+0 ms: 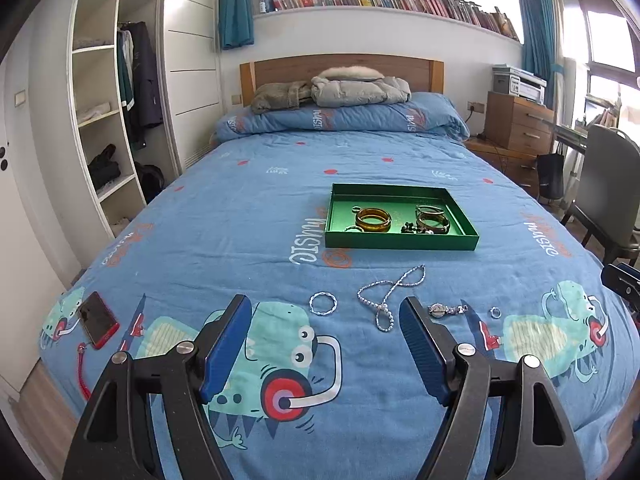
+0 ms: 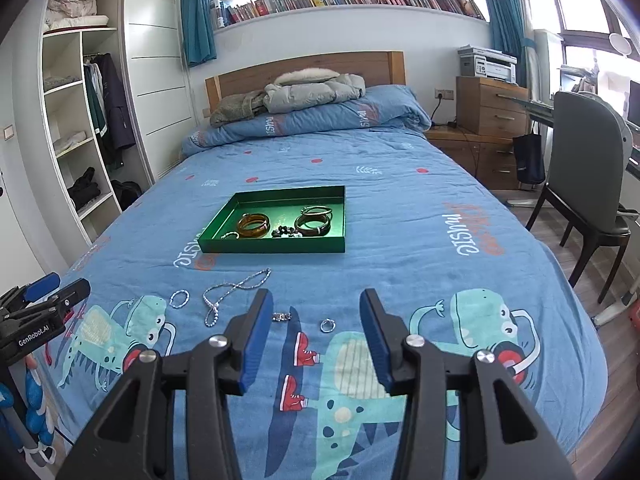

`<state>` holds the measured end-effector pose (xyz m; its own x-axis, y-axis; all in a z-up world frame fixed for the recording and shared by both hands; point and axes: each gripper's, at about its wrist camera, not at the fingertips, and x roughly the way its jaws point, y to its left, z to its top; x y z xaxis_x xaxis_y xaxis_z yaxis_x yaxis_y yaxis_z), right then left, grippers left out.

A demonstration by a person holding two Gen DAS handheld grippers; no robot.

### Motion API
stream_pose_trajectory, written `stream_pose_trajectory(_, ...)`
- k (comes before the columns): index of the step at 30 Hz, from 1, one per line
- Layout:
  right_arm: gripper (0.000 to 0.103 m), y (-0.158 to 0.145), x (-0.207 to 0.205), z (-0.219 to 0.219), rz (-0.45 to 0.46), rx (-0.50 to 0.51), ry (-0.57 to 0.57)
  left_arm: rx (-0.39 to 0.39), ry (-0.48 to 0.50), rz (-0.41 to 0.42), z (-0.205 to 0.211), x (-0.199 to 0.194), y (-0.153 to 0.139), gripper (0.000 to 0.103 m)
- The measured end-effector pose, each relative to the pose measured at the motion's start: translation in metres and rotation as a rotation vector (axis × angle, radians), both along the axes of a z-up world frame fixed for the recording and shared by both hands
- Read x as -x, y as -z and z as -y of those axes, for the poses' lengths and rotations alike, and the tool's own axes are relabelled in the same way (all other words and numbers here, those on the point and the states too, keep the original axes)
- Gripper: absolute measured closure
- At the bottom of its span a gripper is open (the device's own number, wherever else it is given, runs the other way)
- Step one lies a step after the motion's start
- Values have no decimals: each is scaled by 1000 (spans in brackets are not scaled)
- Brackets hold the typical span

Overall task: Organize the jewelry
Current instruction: 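Withdraw both open tools from the tray toward remaining jewelry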

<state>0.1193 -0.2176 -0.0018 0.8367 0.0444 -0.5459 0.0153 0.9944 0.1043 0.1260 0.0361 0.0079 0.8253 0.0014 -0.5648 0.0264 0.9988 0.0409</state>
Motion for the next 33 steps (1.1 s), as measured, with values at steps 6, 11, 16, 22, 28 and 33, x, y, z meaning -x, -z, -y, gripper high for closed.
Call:
stream_pose_trajectory(6, 60, -7, 24, -6, 18, 6, 8, -2, -2, 19, -4, 26, -6, 27)
stream_pose_trajectory(11, 59, -15, 41, -8, 39, 13, 21, -10, -3, 44, -7, 44, -12, 27)
stream_pose_trajectory(16, 59, -22, 56, -11, 61, 22, 26, -16, -7, 72, -9, 62, -20, 27)
stream_pose_trajectory(22, 57, -30, 72, -16, 90, 36, 25, -11, -9, 99, -8, 80, -28, 26)
stream_pose_trajectory(28, 52, -34, 84, -20, 108, 54, 29, -10, -10, 101, -6, 88, -29, 25)
stream_pose_trajectory(33, 52, -33, 89, -18, 114, 59, 27, -7, -14, 102, -5, 93, -27, 24)
